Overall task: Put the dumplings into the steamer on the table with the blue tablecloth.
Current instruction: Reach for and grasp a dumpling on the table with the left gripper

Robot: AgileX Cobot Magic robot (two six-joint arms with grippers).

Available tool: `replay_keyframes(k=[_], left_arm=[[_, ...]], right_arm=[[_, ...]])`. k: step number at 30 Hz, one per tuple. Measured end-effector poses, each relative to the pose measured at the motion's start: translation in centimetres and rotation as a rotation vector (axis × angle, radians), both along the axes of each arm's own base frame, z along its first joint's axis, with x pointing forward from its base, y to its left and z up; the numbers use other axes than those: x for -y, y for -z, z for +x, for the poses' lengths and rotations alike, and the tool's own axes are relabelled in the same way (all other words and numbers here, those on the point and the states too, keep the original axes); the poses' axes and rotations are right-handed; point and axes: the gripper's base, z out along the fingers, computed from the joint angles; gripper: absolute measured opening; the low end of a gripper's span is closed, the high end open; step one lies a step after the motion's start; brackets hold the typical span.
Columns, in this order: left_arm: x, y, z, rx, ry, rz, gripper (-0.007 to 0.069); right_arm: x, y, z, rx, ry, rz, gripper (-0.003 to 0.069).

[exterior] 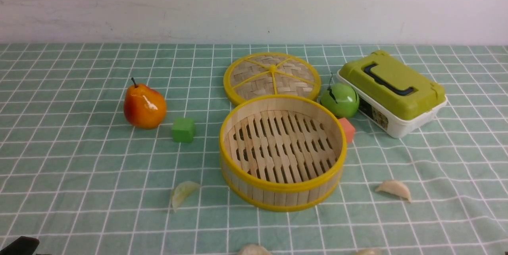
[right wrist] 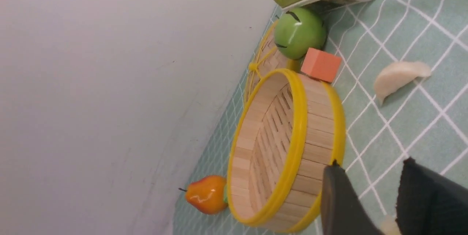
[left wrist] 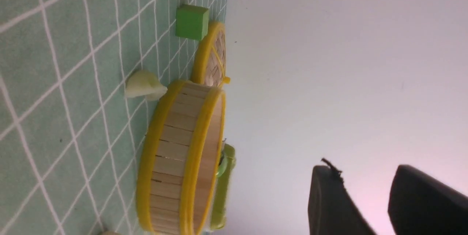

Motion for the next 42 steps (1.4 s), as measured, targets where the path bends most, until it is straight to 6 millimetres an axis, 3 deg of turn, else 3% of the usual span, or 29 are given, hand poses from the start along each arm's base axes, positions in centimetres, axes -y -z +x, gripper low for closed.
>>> replay_keyframes(k=[5,6,7,10,15,19,22,23,27,32,33,38,42], left_arm=[[0.8,-4.7,-0.8,0.124,0.122,0.503,0.0185],[0.8,-4.9,-0.8,0.122,0.129,0.524,0.0171],[1.0,-6.5,-0.3,0.083,0.193,0.674,0.0114],[1.0,-9.1,1.6,-0.038,0.322,0.888,-0.0006],[0.3,-12.4,6.2,-0.288,0.574,1.181,-0.0014],[0.9,-13.6,9.2,-0.349,0.757,1.306,-0.0014],[2.5,-13.4,11.4,-0.344,0.901,1.389,-0.0014],[4.1,-12.8,13.0,-0.344,1.004,1.45,-0.0014],[6.8,-11.8,15.8,-0.389,1.101,1.509,0.0003],[9.2,-9.7,19.6,-0.461,1.166,1.535,0.0129],[9.9,-8.8,21.2,-0.48,1.181,1.537,0.0221],[11.5,-4.7,25.2,-0.514,1.197,1.553,0.0433],[12.2,-1.0,27.3,-0.523,1.203,1.584,0.0503]], right_arm=[[-0.4,-3.6,-0.5,0.095,-0.072,-0.255,0.0188],[-0.4,-3.8,-0.4,0.096,-0.075,-0.271,0.0182],[-0.5,-5.3,-0.1,0.089,-0.103,-0.367,0.0119],[-0.8,-7.6,1.3,0.023,-0.179,-0.566,0.0004],[-1.1,-10.7,5.2,-0.191,-0.416,-0.906,-0.002],[-1.5,-10.6,7.7,-0.384,-0.615,-0.988,-0.002],[-2.1,-9.9,8.8,-0.432,-0.707,-1.0,-0.0019],[-2.8,-9.5,9.2,-0.43,-0.767,-1.019,-0.0019],[-4.0,-9.3,9.1,-0.392,-0.854,-1.048,-0.0018],[-4.3,-9.4,9.0,-0.376,-0.874,-1.057,-0.0016],[-4.3,-9.4,9.0,-0.376,-0.875,-1.058,-0.0014],[-4.3,-9.4,9.0,-0.376,-0.875,-1.058,-0.0011],[-4.3,-9.4,9.0,-0.375,-0.875,-1.058,-0.001]])
